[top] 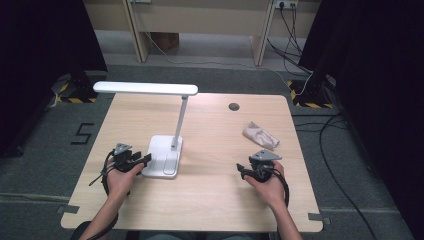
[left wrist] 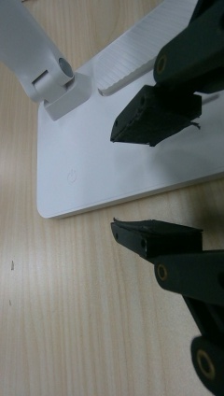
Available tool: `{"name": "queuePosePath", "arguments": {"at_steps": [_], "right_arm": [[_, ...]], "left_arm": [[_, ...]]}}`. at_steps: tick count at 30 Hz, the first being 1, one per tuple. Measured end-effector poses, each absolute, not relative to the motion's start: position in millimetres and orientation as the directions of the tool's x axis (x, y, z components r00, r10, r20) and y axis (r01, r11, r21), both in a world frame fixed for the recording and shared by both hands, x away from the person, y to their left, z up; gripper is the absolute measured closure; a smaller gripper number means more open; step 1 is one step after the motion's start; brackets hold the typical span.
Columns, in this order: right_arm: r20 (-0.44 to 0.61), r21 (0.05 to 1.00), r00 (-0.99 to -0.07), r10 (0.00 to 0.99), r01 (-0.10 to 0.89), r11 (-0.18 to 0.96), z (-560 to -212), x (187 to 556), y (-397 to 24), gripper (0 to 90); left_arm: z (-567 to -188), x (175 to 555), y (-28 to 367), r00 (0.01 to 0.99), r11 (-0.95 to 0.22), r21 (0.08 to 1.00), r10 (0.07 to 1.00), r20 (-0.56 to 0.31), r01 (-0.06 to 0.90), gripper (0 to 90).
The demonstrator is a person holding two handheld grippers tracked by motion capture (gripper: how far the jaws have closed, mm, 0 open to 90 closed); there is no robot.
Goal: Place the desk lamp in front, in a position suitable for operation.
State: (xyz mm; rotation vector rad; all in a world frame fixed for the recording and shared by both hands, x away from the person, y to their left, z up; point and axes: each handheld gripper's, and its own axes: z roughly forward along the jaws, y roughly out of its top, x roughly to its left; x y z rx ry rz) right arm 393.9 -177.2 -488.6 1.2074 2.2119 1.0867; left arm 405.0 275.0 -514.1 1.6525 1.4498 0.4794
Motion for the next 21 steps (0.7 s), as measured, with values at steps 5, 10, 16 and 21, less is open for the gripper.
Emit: {"name": "queuePosePath", "arguments": {"at_steps": [5, 10, 16, 21], "right_arm": [[0.038, 0.781, -0.589, 0.808, 0.522, 0.344, -490.2, 393.9, -157.1, 44.9], [0.068, 0.762, -0.609, 0.791, 0.544, 0.353, -494.3, 393.7, -141.1, 53.5], [0.076, 0.743, -0.628, 0.775, 0.554, 0.376, -497.2, 394.1, -123.9, 73.8], [0.071, 0.744, -0.650, 0.757, 0.540, 0.394, -494.1, 395.9, -107.0, 85.5]], "left_arm": [[-512.6, 404.9, 277.6, 0.261, 0.048, 0.800, 0.932, -0.251, 0.597, 54.1], [-510.9, 407.9, 277.1, 0.271, 0.025, 0.806, 0.935, -0.228, 0.591, 56.5], [-511.0, 409.3, 279.5, 0.263, 0.018, 0.799, 0.940, -0.219, 0.601, 63.0], [-508.4, 407.0, 282.9, 0.267, -0.014, 0.804, 0.946, -0.181, 0.594, 77.7]]}}
